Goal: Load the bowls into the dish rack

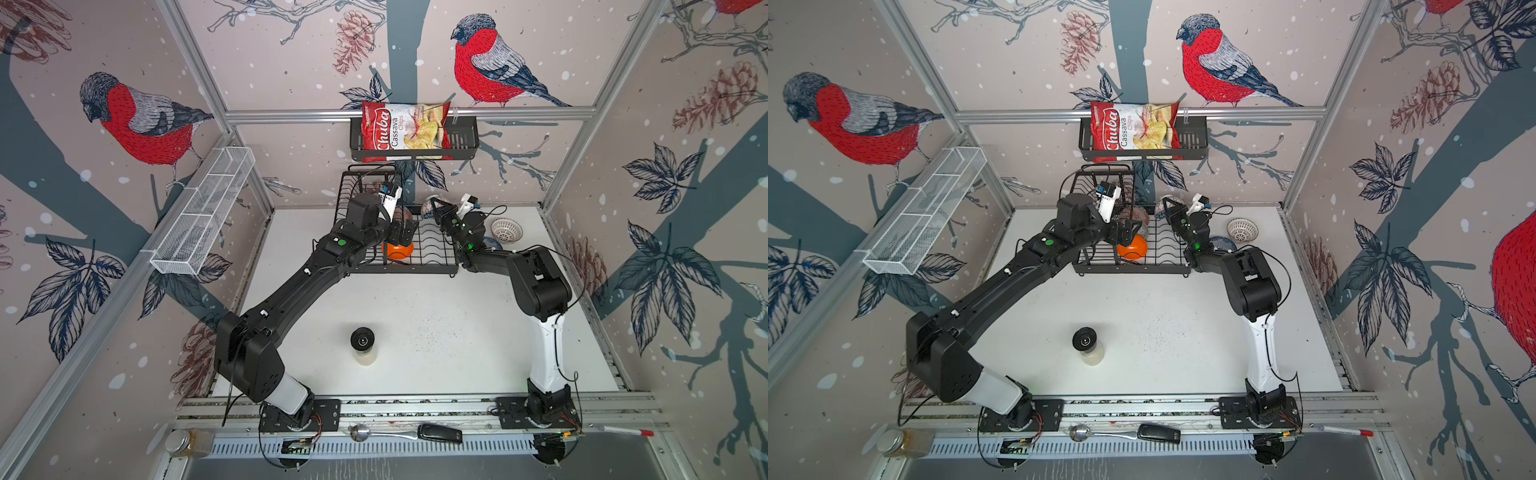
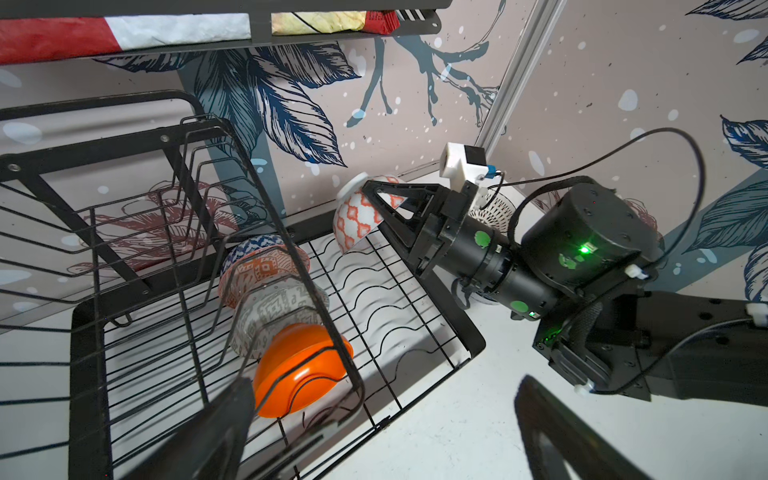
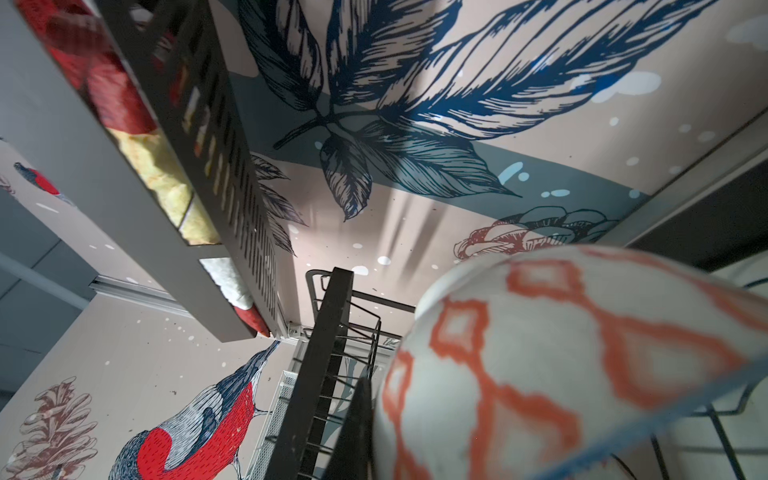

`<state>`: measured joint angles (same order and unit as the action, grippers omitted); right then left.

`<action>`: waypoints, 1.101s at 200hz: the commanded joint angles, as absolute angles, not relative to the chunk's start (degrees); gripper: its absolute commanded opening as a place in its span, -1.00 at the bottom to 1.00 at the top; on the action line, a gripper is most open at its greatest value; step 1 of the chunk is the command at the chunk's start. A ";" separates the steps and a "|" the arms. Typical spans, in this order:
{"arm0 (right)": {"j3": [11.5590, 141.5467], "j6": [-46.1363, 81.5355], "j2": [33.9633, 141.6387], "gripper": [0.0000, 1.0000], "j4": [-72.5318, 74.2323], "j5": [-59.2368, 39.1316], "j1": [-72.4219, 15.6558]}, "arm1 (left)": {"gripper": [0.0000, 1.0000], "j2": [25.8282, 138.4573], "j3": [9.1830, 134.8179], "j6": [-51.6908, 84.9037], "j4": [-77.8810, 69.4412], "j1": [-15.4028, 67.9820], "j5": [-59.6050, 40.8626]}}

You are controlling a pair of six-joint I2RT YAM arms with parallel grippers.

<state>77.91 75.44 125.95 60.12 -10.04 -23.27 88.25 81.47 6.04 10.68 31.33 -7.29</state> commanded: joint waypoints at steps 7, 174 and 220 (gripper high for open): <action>81.30 76.64 128.49 -1.00 60.53 -7.75 -23.55 | 0.95 87.89 81.06 6.25 9.49 31.29 -7.49; 90.48 80.08 138.66 -1.00 58.45 -3.83 -23.71 | 0.95 87.89 81.01 6.37 9.32 30.59 -7.73; 93.04 79.79 140.51 -1.00 57.32 -2.99 -24.13 | 0.95 87.71 81.15 6.50 9.40 30.37 -8.21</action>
<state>91.57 79.85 139.81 55.20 -4.12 -23.86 87.99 80.90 6.22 10.63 30.46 -7.35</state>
